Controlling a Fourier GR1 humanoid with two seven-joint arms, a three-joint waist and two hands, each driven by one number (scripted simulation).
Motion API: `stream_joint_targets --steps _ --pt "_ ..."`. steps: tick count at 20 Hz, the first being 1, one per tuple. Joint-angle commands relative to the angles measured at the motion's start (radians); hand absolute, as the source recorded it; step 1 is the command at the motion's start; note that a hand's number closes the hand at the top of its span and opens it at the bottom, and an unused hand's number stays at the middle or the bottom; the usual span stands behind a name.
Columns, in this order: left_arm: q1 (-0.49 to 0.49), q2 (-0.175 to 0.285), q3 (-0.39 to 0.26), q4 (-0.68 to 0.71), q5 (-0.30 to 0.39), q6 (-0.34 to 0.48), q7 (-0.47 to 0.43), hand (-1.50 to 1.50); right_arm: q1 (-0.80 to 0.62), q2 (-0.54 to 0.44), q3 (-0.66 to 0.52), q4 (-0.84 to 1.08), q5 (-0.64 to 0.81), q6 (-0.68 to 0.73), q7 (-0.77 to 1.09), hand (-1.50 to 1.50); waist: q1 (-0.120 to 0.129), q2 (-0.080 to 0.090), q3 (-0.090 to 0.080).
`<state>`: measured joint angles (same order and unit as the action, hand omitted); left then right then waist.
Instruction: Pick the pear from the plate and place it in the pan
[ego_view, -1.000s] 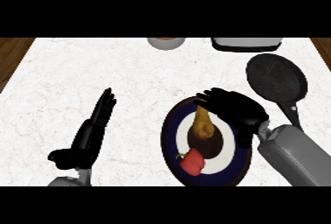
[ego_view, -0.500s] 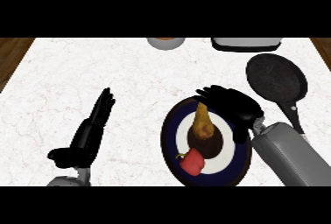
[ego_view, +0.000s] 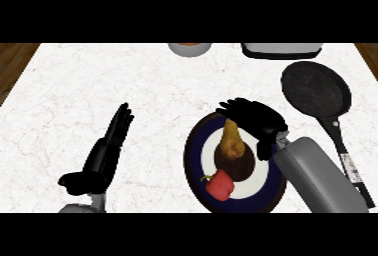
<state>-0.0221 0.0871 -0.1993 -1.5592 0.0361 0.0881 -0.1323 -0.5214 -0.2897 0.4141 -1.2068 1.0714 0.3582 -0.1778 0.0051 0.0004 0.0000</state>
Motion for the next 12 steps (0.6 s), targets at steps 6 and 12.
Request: stream_joint_targets --steps 6,12 --pt "-0.020 -0.039 -0.003 0.039 -0.022 -0.004 -0.012 0.00 -0.092 0.056 0.052 0.188 0.146 -0.026 -0.074 1.50 0.001 0.001 0.000" --pt "0.023 0.014 0.047 -0.040 0.019 -0.060 0.026 0.00 -0.119 0.089 0.009 0.383 0.230 -0.211 -0.140 1.50 0.007 0.002 0.000"
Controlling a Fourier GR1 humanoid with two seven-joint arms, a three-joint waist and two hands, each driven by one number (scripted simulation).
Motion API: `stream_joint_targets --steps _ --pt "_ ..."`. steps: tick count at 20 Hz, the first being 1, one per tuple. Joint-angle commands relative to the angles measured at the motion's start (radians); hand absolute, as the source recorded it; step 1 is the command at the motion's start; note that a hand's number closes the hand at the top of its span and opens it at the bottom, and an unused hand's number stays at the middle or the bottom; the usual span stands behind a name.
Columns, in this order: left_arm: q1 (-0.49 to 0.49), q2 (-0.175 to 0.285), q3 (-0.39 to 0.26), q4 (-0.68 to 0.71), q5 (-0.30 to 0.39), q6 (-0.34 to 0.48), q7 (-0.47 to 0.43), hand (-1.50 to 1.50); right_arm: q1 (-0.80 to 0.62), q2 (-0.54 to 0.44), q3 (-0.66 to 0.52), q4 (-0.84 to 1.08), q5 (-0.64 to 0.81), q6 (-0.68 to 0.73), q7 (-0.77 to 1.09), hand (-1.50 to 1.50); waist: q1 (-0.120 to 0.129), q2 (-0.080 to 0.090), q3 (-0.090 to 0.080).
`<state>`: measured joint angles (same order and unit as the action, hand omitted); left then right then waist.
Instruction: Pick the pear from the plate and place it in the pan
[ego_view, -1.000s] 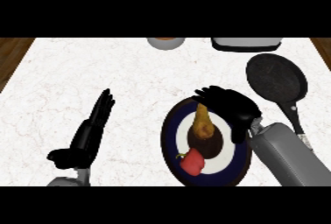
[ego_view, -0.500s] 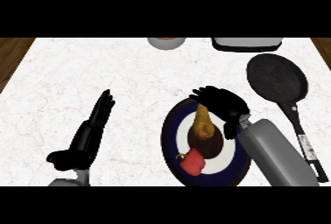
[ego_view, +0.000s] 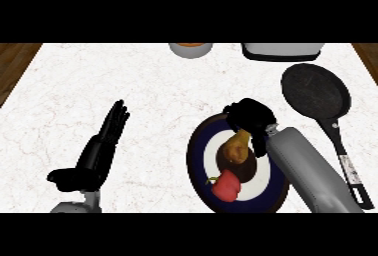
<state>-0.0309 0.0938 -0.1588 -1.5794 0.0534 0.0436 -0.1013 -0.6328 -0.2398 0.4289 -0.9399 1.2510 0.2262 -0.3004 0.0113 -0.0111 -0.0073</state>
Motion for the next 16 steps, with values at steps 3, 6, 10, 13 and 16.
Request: stream_joint_targets --steps 3,6,10,13,16 --pt "-0.004 -0.064 -0.062 -0.076 -0.068 0.071 0.086 0.00 0.017 0.028 -0.033 0.044 0.043 -0.097 -0.043 1.50 -0.005 0.012 0.008" --pt "-0.004 -0.036 -0.011 0.031 -0.035 0.006 -0.037 0.00 0.015 0.020 -0.068 0.018 0.043 -0.176 -0.077 1.50 -0.006 0.013 0.007" --pt "-0.042 -0.028 0.010 0.005 -0.020 0.018 0.036 0.00 0.021 0.144 -0.250 0.017 -0.052 -0.097 0.262 1.50 -0.018 0.012 0.008" --pt "0.005 -0.015 0.016 0.010 -0.023 0.014 -0.002 0.00 0.066 0.234 -0.391 0.027 -0.135 -0.127 0.521 1.50 -0.025 0.012 0.009" --pt "-0.019 -0.027 0.000 0.015 -0.022 0.005 0.016 0.00 0.000 0.237 -0.367 -0.046 -0.151 -0.234 0.736 1.50 0.004 0.008 0.007"
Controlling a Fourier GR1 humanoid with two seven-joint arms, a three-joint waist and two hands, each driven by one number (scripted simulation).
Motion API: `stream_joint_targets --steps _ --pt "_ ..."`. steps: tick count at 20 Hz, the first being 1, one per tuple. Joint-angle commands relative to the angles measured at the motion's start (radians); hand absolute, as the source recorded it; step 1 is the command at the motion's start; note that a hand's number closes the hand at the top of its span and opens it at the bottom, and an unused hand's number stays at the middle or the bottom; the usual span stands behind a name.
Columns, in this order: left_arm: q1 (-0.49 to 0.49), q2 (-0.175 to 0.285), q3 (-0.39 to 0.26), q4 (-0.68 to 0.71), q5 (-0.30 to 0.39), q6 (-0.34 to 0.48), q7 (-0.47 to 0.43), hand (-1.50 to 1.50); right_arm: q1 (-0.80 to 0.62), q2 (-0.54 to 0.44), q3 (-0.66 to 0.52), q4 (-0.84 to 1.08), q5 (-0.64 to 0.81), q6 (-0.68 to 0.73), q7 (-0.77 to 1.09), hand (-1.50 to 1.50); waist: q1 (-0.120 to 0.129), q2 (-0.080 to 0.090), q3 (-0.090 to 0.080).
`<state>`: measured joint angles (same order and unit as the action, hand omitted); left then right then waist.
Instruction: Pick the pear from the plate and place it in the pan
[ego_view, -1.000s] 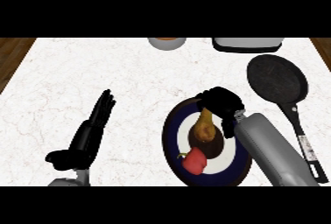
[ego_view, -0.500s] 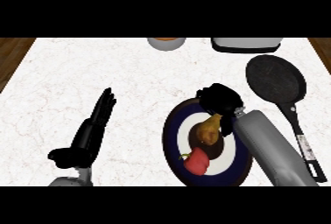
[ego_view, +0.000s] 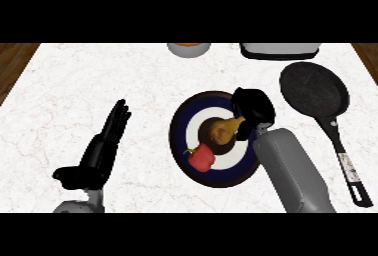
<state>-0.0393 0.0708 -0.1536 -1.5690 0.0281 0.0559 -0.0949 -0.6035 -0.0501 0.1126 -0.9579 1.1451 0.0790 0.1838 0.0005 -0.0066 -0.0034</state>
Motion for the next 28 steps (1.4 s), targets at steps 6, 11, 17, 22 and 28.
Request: stream_joint_targets --steps 6,11,17,22,28 --pt "-0.006 -0.018 -0.021 -0.004 -0.033 0.024 0.006 0.00 -0.109 0.049 0.072 -0.167 0.064 -0.280 0.529 1.50 0.010 0.001 0.003" --pt "0.037 0.000 -0.011 -0.053 -0.019 0.007 0.017 0.00 -0.080 0.040 0.035 -0.291 0.080 -0.340 0.592 1.50 -0.002 0.003 0.004" --pt "-0.011 0.024 0.045 0.008 0.006 -0.025 -0.009 0.00 -0.071 0.050 -0.044 -0.299 0.021 -0.453 0.639 1.50 0.004 0.008 0.004" --pt "-0.008 0.011 0.031 0.009 0.010 -0.042 -0.009 0.00 -0.018 -0.032 -0.149 -0.240 -0.046 -0.583 0.526 1.50 0.005 0.009 0.004" --pt "-0.019 -0.020 0.015 0.045 -0.015 -0.023 -0.031 0.00 -0.029 -0.146 -0.205 -0.047 0.011 -0.731 0.409 1.50 0.006 0.012 0.003"
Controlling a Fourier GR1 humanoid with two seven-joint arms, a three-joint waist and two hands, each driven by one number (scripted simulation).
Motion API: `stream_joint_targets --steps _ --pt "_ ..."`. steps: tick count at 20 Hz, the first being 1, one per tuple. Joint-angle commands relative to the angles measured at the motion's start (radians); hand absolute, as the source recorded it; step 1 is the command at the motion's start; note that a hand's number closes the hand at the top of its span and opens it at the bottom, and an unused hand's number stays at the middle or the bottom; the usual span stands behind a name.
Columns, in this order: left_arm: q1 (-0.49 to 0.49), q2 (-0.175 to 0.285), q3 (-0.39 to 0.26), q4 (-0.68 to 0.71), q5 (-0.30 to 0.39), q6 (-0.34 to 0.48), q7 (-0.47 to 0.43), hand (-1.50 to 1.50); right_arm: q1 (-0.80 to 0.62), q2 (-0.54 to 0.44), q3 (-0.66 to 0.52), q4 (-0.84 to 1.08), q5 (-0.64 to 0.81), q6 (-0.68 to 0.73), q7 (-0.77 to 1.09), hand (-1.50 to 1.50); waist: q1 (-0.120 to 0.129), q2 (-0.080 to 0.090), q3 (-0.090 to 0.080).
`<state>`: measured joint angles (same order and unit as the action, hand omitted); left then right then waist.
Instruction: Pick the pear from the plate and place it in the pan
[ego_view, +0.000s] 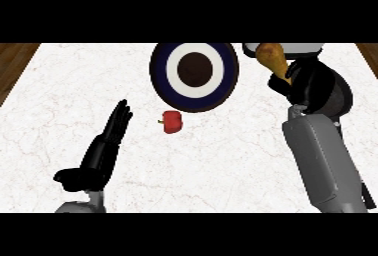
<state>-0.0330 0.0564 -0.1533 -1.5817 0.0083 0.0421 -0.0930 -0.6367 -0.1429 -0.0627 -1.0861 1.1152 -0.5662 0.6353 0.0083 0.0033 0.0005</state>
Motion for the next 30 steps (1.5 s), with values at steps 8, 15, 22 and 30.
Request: stream_joint_targets --steps 8,15,22,30 --pt "0.001 0.001 0.000 0.004 0.000 -0.020 -0.009 0.00 -0.048 -0.232 -0.213 0.363 -0.170 -0.329 -0.351 1.50 0.017 0.007 0.002" --pt "0.009 -0.004 -0.014 -0.036 0.001 -0.026 0.012 0.00 -0.160 -0.321 -0.330 0.619 -0.333 -0.346 -0.600 1.50 0.042 0.016 0.004" --pt "-0.057 -0.011 -0.016 0.011 -0.015 -0.028 0.007 0.00 -0.238 -0.374 -0.313 0.833 -0.318 0.041 -0.479 -1.50 0.074 0.033 0.004" --pt "-0.061 -0.014 -0.022 0.003 0.003 -0.054 -0.001 0.00 -0.266 -0.367 -0.438 0.842 -0.462 0.079 -0.688 -1.50 0.079 0.035 0.007"
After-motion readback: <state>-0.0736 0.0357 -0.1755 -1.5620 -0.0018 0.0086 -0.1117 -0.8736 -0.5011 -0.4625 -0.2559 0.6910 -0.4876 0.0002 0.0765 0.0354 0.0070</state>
